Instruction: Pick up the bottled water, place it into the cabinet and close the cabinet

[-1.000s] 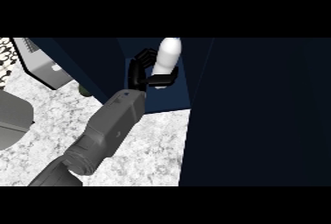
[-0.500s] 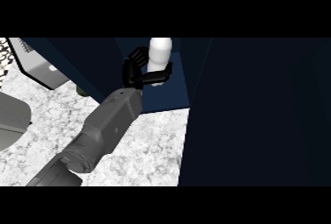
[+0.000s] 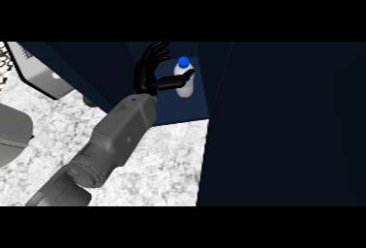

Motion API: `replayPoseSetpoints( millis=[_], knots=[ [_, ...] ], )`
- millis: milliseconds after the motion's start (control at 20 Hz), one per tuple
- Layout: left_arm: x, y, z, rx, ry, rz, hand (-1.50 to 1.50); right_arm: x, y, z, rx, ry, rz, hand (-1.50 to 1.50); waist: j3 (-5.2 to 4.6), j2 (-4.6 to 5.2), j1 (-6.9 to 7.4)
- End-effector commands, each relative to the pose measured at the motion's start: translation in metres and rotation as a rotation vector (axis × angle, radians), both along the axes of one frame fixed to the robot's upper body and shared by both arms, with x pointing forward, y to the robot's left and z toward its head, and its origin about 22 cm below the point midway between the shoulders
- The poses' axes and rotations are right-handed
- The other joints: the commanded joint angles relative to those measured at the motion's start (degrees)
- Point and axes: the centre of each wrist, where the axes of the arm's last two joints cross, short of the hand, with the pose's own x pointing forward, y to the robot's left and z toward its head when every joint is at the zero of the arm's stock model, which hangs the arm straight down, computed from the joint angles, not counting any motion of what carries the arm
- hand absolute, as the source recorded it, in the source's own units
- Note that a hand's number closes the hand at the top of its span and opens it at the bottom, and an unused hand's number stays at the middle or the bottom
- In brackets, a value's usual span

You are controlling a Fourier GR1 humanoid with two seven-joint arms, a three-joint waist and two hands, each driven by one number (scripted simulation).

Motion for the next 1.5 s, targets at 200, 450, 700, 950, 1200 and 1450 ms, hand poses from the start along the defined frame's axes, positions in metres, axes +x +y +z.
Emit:
replayPoseSetpoints(
  millis=[200,450,700,950,1200,1450],
  knots=[
    [0.005,0.005,0.008,0.034,-0.028,0.024,-1.50,0.008,-0.002,-0.007,0.016,-0.004,0.021,-1.50,0.07,0.45,-0.35],
    [0.008,0.004,0.012,0.055,-0.021,0.044,-1.50,0.004,0.000,-0.007,0.009,-0.008,0.024,-1.50,0.05,0.19,-1.08],
    [0.010,-0.007,0.021,0.082,-0.065,-0.012,-1.50,0.005,0.003,-0.003,-0.023,-0.004,0.037,-1.50,0.01,0.33,-1.08],
    [0.010,-0.009,0.023,0.174,-0.130,-0.143,-1.50,0.003,0.006,-0.003,-0.004,-0.013,0.039,-1.50,0.02,-0.15,-0.77],
    [0.008,-0.014,0.021,0.131,-0.222,-0.145,1.50,0.004,0.004,-0.003,-0.028,-0.003,0.038,-1.50,0.03,-0.66,0.58],
    [0.000,-0.012,0.007,0.028,-0.234,-0.155,1.50,-0.004,0.018,0.002,-0.048,0.001,0.027,-1.50,0.00,-1.45,1.63]
  ],
)
